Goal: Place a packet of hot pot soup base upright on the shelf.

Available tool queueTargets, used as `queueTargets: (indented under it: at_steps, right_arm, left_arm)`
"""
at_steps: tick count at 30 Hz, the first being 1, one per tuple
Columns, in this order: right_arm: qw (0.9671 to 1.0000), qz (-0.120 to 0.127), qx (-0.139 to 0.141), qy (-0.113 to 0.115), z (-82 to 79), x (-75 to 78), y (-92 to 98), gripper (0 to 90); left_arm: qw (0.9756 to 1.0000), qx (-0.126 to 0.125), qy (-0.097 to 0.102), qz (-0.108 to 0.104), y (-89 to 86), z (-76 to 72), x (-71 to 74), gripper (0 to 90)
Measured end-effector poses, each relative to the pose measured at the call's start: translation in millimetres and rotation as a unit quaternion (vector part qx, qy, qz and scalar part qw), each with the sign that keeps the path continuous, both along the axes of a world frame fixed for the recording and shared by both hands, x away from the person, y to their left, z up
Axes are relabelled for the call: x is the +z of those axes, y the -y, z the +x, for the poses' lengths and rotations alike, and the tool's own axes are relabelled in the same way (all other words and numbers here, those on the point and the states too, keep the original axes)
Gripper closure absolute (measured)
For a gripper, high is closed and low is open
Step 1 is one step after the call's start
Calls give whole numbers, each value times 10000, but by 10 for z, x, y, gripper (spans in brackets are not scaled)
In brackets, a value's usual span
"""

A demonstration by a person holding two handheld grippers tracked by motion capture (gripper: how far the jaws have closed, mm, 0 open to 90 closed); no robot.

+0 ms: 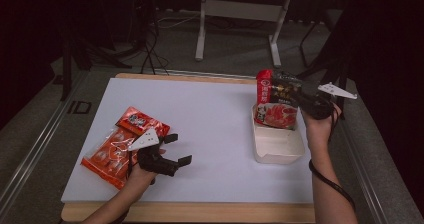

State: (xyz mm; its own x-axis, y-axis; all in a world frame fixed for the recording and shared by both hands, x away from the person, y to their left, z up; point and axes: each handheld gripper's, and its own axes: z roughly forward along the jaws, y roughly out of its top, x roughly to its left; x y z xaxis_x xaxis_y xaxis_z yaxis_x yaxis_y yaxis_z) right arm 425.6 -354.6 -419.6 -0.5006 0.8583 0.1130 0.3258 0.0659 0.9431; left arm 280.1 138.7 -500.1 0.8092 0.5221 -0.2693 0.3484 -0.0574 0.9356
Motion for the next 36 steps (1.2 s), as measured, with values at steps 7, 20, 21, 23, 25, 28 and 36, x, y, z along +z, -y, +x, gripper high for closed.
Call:
queueTargets:
  at_steps: [7,20,21,23,25,28,36]
  right_arm:
    - [9999,65,126,-88,-27,-96,-69,758]
    - [9998,-34,77,-171,-128,-197,-44,726]
    - [9998,-66,68,-185,-130,-188,-50,722]
    - [9997,-100,47,-221,-133,-174,-56,694]
    - [9996,30,41,-286,-143,-161,-48,681]
    - [9993,-91,81,-352,-162,-139,-35,718]
    - [9990,18,-61,-439,-181,-196,49,737]
  left_arm:
    - [10000,-20,4,81,18,-7,-22,6]
    - [9998,-15,17,193,19,-2,-29,6]
    - [9998,-19,37,216,19,-2,-28,6]
    - [9994,1,61,343,23,0,-24,6]
    - [9992,-1,104,395,22,0,-24,6]
    - [9992,12,105,387,17,-1,-27,6]
    - [9993,-4,79,359,18,-4,-31,6]
